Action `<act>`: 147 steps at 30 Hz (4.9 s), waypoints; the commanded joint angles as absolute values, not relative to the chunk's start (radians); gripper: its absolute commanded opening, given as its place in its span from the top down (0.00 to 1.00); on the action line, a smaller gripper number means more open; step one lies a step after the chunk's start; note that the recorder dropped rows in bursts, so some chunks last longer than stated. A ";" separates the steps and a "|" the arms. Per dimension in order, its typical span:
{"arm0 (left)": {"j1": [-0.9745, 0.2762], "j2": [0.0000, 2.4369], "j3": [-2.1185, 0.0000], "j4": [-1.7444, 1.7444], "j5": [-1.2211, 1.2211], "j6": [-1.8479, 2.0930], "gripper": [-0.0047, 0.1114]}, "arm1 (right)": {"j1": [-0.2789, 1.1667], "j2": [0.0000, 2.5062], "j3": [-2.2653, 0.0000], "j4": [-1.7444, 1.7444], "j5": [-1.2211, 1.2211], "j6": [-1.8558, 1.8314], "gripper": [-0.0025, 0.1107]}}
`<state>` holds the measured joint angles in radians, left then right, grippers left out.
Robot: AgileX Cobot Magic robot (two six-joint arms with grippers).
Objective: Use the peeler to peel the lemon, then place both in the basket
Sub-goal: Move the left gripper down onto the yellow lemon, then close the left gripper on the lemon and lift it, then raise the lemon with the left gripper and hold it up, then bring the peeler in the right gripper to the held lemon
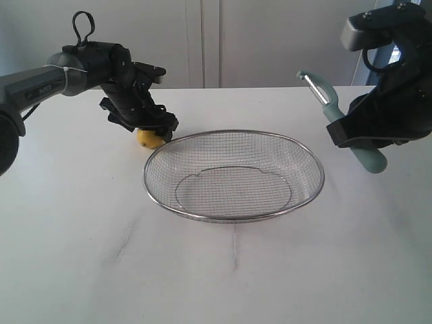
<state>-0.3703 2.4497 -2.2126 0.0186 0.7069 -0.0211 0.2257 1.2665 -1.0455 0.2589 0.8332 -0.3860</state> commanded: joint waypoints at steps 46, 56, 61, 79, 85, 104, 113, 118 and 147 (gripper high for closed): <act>-0.340 2.148 -2.237 -0.118 1.221 0.308 0.96 | 0.220 1.261 -1.045 0.265 0.821 -0.388 0.98; -0.257 1.887 -1.785 -0.278 1.145 0.467 0.96 | 0.220 1.261 -1.045 0.265 0.821 -0.388 0.98; -0.188 1.717 -1.505 -0.449 0.997 0.607 0.96 | 0.220 1.261 -1.045 0.265 0.821 -0.388 0.98; -0.152 1.379 -1.146 -0.981 1.065 1.095 0.96 | 0.220 1.261 -1.045 0.265 0.821 -0.388 0.98; -0.152 1.379 -1.146 -1.020 1.089 1.139 0.96 | 0.220 1.261 -1.045 0.265 0.799 -0.388 0.98; -0.152 1.379 -1.146 -1.066 1.109 1.300 0.96 | 0.220 1.277 -1.016 0.409 0.873 -0.329 0.98; -0.152 1.374 -1.143 -1.077 1.088 1.389 0.96 | 0.221 1.311 -0.996 0.572 0.891 -0.449 0.98; -0.152 1.325 -1.081 -1.133 0.992 1.442 0.96 | 0.221 1.318 -0.992 0.595 0.895 -0.461 0.98; -0.152 1.151 -0.978 -1.208 0.883 1.519 0.96 | 0.461 1.373 -0.988 0.919 0.864 -0.673 0.98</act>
